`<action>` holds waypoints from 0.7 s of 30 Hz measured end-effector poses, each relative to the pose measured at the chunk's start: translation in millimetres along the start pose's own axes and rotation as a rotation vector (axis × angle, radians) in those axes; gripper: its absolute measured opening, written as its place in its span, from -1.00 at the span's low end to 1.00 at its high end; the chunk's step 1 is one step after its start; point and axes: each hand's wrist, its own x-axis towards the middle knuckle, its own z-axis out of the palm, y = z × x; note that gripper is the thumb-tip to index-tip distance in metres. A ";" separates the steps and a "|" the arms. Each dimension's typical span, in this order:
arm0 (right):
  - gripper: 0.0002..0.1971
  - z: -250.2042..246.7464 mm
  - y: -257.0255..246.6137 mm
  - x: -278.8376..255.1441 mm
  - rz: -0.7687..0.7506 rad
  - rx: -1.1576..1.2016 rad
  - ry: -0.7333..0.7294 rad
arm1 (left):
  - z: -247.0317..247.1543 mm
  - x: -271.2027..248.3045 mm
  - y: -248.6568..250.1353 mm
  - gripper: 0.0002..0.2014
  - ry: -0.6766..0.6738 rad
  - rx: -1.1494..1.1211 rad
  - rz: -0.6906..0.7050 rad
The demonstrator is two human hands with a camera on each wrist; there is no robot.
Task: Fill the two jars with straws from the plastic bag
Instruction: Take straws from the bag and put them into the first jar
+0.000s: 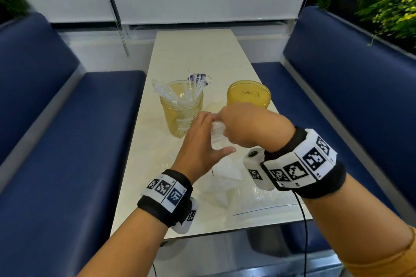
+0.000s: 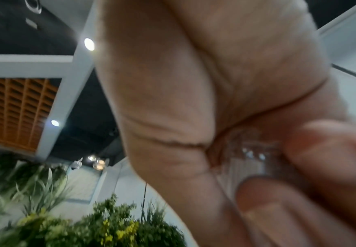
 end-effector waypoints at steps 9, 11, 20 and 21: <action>-0.53 -12.9 10.1 -3.8 -0.141 0.660 0.368 | -1.6 16.3 -18.0 -0.87 0.208 -0.101 -0.049; -0.41 -3.7 8.0 4.1 -0.154 0.753 0.379 | -6.0 16.5 -14.1 -0.80 0.222 -0.218 -0.050; -0.67 36.9 -25.6 44.5 -0.239 0.785 0.598 | -28.7 9.6 -11.6 -0.81 0.225 -0.366 -0.227; -0.63 31.1 -26.2 44.7 -0.254 0.759 0.599 | -30.6 8.1 -14.6 -0.82 0.218 -0.351 -0.247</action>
